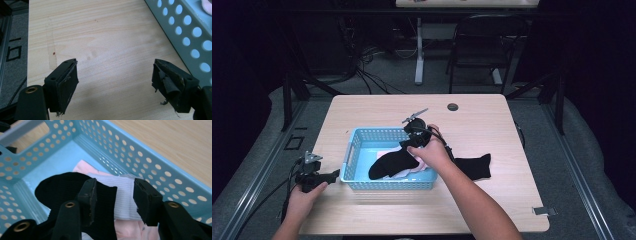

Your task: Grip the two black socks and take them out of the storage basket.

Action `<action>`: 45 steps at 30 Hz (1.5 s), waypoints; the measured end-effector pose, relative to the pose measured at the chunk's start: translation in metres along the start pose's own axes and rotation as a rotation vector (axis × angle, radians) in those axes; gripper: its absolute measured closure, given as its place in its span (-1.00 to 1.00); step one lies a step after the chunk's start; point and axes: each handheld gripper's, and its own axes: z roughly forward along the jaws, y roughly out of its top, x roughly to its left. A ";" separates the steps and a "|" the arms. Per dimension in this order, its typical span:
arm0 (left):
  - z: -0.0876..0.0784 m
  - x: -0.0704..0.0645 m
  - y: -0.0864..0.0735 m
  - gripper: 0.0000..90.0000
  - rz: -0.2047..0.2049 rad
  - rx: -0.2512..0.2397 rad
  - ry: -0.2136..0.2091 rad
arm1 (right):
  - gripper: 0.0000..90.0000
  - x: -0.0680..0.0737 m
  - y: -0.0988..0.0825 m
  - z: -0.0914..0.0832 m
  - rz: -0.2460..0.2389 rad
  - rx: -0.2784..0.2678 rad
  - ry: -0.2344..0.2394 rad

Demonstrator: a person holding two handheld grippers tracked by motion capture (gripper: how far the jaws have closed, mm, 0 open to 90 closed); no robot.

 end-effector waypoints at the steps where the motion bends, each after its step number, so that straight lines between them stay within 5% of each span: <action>1: 0.000 0.000 0.000 -0.54 0.000 0.000 -0.001 | 0.26 -0.001 0.001 0.003 0.009 0.017 -0.002; 10: 0.000 0.000 0.000 -0.54 0.000 -0.001 -0.001 | 0.33 -0.007 0.005 0.015 0.044 0.188 -0.004; 18: 0.000 0.000 0.000 -0.54 0.002 -0.001 0.001 | 0.29 -0.004 0.002 0.034 0.050 0.244 0.017; 31: 0.000 0.000 0.000 -0.54 -0.001 -0.001 -0.003 | 0.29 -0.004 0.003 0.058 0.113 0.261 0.056; 39: 0.000 0.000 0.000 -0.54 -0.001 -0.001 -0.002 | 0.81 0.003 0.001 0.052 0.032 0.203 0.053; 45: 0.000 0.000 0.000 -0.54 -0.002 -0.001 -0.002 | 0.91 0.007 -0.002 0.040 0.003 0.112 0.066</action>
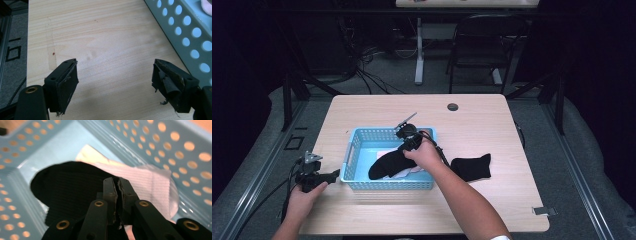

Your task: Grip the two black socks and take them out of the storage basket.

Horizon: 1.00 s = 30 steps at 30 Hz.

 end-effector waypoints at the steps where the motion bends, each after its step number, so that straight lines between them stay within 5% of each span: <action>1: 0.000 0.000 0.000 -0.54 0.001 0.001 0.000 | 0.91 0.001 -0.001 -0.003 -0.015 -0.013 0.003; 5: 0.000 0.000 0.000 -0.54 0.002 0.002 0.002 | 0.91 0.009 -0.003 -0.016 -0.033 -0.111 0.014; 7: 0.000 0.000 0.000 -0.54 0.002 0.001 0.002 | 0.91 0.017 -0.003 -0.028 -0.079 -0.157 -0.001; 18: 0.000 0.000 0.000 -0.54 0.006 0.000 0.004 | 0.92 0.041 -0.004 -0.057 -0.157 -0.290 0.021; 30: 0.001 0.000 0.000 -0.54 0.008 0.001 0.005 | 0.92 0.047 0.001 -0.099 -0.207 -0.395 -0.016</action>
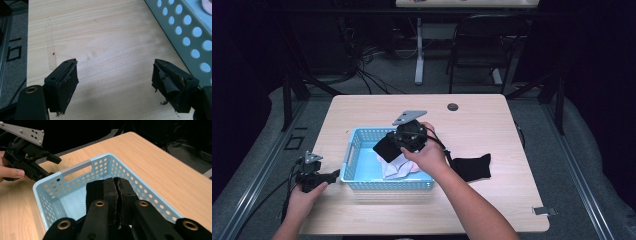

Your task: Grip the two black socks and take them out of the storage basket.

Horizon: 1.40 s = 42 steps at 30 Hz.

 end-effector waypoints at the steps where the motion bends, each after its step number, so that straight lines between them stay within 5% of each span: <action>1: 0.000 0.000 0.000 -0.54 0.000 0.000 0.000 | 0.92 0.000 0.001 -0.003 -0.001 -0.007 0.000; 20: 0.000 0.000 0.000 -0.54 0.001 0.003 0.000 | 0.92 -0.012 0.002 -0.068 0.023 -0.093 -0.009; 42: 0.001 -0.001 -0.001 -0.54 -0.007 0.003 0.006 | 0.92 -0.044 -0.039 -0.152 0.102 -0.148 -0.147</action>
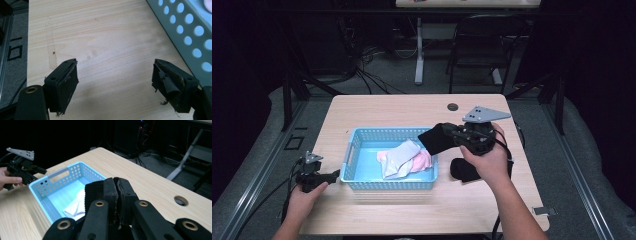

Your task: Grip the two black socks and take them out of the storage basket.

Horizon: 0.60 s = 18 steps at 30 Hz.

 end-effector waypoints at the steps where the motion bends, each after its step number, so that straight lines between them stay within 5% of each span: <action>1: 0.000 0.000 0.000 -0.54 0.001 0.005 -0.001 | 0.92 -0.002 -0.002 -0.002 0.001 0.000 -0.005; 18: 0.000 0.001 -0.001 -0.54 0.002 0.008 0.003 | 0.92 -0.022 -0.050 -0.014 0.093 0.031 -0.039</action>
